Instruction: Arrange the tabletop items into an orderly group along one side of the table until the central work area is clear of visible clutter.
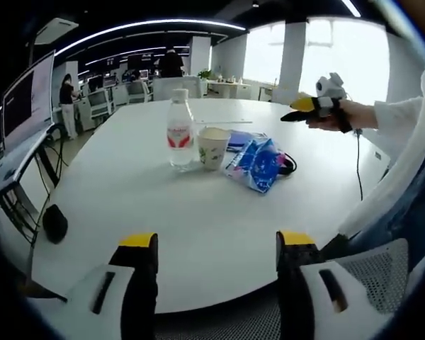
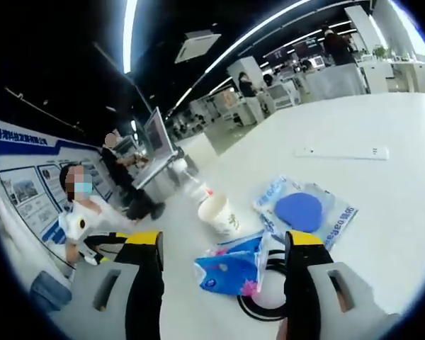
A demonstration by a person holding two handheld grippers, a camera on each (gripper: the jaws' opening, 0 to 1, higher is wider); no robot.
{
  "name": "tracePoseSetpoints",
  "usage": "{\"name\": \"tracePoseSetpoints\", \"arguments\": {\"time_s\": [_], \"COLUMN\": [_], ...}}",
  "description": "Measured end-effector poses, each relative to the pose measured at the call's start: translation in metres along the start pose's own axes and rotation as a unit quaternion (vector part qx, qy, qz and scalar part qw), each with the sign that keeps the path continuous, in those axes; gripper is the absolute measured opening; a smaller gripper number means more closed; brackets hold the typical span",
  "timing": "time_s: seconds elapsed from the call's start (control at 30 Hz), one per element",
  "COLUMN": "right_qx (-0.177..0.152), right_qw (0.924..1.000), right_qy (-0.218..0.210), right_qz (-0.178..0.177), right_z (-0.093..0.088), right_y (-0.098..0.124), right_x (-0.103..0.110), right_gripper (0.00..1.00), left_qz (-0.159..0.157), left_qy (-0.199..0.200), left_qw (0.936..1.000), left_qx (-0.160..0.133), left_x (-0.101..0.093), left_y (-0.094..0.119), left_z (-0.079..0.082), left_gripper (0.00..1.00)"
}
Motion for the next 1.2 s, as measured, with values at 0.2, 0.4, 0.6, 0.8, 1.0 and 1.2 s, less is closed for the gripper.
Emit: {"name": "tracePoseSetpoints", "arguments": {"time_s": [0.2, 0.4, 0.6, 0.8, 1.0, 1.2], "right_qx": [-0.007, 0.003, 0.021, 0.006, 0.003, 0.000], "right_qw": [0.9999, 1.0000, 0.9997, 0.9996, 0.9996, 0.9994], "right_qy": [-0.008, 0.002, 0.008, -0.013, -0.007, -0.016], "right_qz": [-0.001, 0.005, 0.010, 0.023, 0.027, 0.030], "right_z": [0.001, -0.003, -0.012, -0.011, -0.014, -0.032], "right_y": [0.004, 0.000, -0.006, -0.003, 0.013, 0.036], "right_x": [-0.003, 0.000, 0.003, 0.001, -0.005, -0.011], "right_gripper": [0.67, 0.66, 0.65, 0.64, 0.63, 0.62], "left_qz": [0.001, 0.004, 0.010, 0.012, -0.021, -0.020], "left_qy": [0.005, 0.012, 0.015, 0.008, 0.019, 0.029], "left_qw": [1.0000, 0.9999, 0.9998, 0.9994, 0.9989, 0.9989], "left_qx": [0.004, 0.005, 0.008, 0.031, 0.037, 0.030], "left_x": [0.000, 0.002, 0.004, 0.000, -0.036, -0.092], "left_y": [-0.001, -0.001, -0.002, -0.006, -0.010, -0.027], "left_z": [-0.001, -0.002, -0.003, -0.008, 0.000, 0.020], "left_gripper": [0.68, 0.68, 0.67, 0.67, 0.73, 0.71]}}
Point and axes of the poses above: the point that each gripper's makers call its tool centre point, and the gripper's own axes: y roughly backward along the fingers, x roughly to its left, z roughly out of its top, the point moved 1 cm from there along y, roughly backward along the fingers, and after that the axes turned 13 degrees about x, right-handed, at the moved point
